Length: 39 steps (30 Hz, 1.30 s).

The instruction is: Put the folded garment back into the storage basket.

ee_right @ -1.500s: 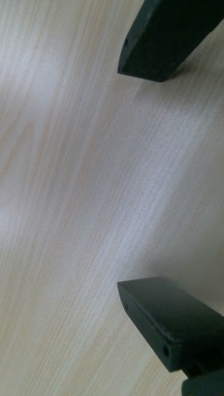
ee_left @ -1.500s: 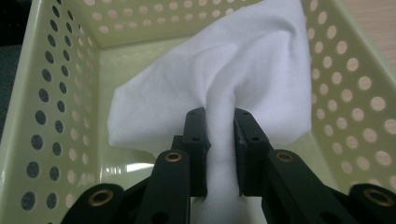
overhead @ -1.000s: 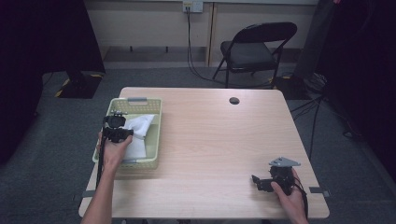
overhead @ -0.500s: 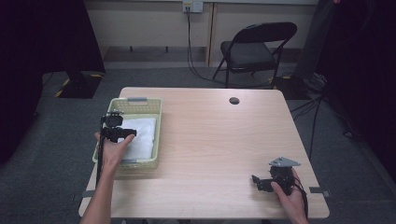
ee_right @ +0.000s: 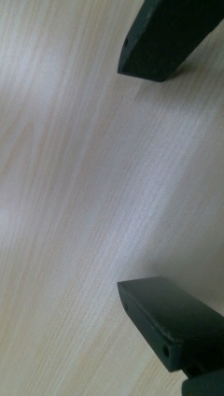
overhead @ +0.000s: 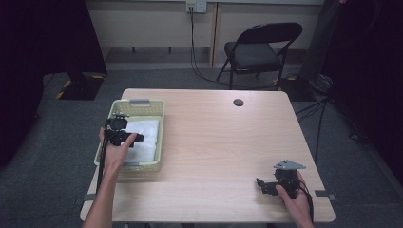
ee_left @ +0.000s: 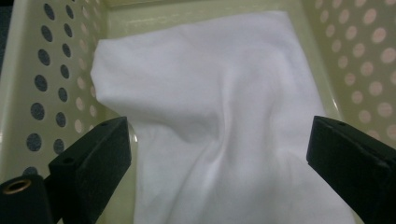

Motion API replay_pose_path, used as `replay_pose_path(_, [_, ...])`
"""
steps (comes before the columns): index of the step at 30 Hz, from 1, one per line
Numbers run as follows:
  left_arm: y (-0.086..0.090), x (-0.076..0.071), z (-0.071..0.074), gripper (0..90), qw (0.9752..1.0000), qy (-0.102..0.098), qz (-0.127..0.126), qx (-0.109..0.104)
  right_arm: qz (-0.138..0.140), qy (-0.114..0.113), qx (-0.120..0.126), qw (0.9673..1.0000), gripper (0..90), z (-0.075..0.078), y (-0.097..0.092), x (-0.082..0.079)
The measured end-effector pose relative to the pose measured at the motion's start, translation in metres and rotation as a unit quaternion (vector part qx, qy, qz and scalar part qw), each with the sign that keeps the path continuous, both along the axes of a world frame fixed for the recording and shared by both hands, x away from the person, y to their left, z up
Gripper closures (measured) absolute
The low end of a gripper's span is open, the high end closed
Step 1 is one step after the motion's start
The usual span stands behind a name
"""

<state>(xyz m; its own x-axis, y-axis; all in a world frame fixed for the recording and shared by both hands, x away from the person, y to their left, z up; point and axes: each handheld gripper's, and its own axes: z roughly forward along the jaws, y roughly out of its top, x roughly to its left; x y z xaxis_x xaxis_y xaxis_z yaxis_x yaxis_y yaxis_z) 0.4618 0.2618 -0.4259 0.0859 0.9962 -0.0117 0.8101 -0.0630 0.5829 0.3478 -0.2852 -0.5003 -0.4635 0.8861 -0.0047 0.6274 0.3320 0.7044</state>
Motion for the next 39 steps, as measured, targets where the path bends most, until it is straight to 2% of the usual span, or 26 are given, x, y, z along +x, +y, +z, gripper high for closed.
replay_pose_path(3, [0.001,-0.002,0.000,5.9,0.9999,-0.004,-0.001,-0.010,0.000,0.000,0.000,1.0000,0.0,0.000,0.000,0.000])
replay_pose_path(8, [0.000,-0.007,0.001,6.1,0.9998,-0.019,-0.003,-0.008,0.001,0.000,0.000,1.0000,0.0,0.000,0.000,0.000])
replay_pose_path(14, [0.002,-0.010,0.003,6.1,0.9996,-0.022,-0.011,-0.016,0.001,0.000,0.000,1.0000,0.0,0.000,0.000,0.000])
replay_pose_path(17, [0.002,-0.014,0.003,6.1,0.9991,-0.033,-0.025,-0.006,0.001,0.000,0.000,1.0000,0.0,0.000,0.000,0.000])
replay_pose_path(19, [0.001,-0.017,0.004,6.0,0.9989,-0.044,-0.017,0.007,0.001,0.000,0.001,1.0000,0.0,0.000,0.000,0.000])
replay_pose_path(22, [0.002,-0.020,0.008,6.1,0.9983,-0.054,-0.019,-0.011,0.001,0.000,0.000,1.0000,0.0,0.000,0.000,0.000])
replay_pose_path(28, [-0.003,-0.025,0.014,6.0,0.9967,-0.073,-0.035,0.003,0.001,0.000,0.000,1.0000,0.0,0.000,0.000,0.000])
replay_pose_path(30, [-0.005,-0.027,0.015,6.0,0.9965,-0.075,-0.036,0.012,0.001,0.000,0.000,1.0000,0.0,0.000,0.000,0.000])
replay_pose_path(33, [-0.006,-0.029,0.017,6.1,0.9963,-0.075,-0.039,0.013,0.001,0.000,0.000,1.0000,0.0,0.000,0.000,0.000])
replay_pose_path(35, [-0.007,-0.033,0.019,6.1,0.9963,-0.075,-0.042,0.000,0.001,0.000,0.000,1.0000,0.0,0.000,0.000,0.000])
replay_pose_path(39, [-0.010,-0.038,0.020,6.1,0.9959,-0.076,-0.049,-0.005,0.001,0.000,0.000,1.0000,0.0,0.000,0.000,0.000])
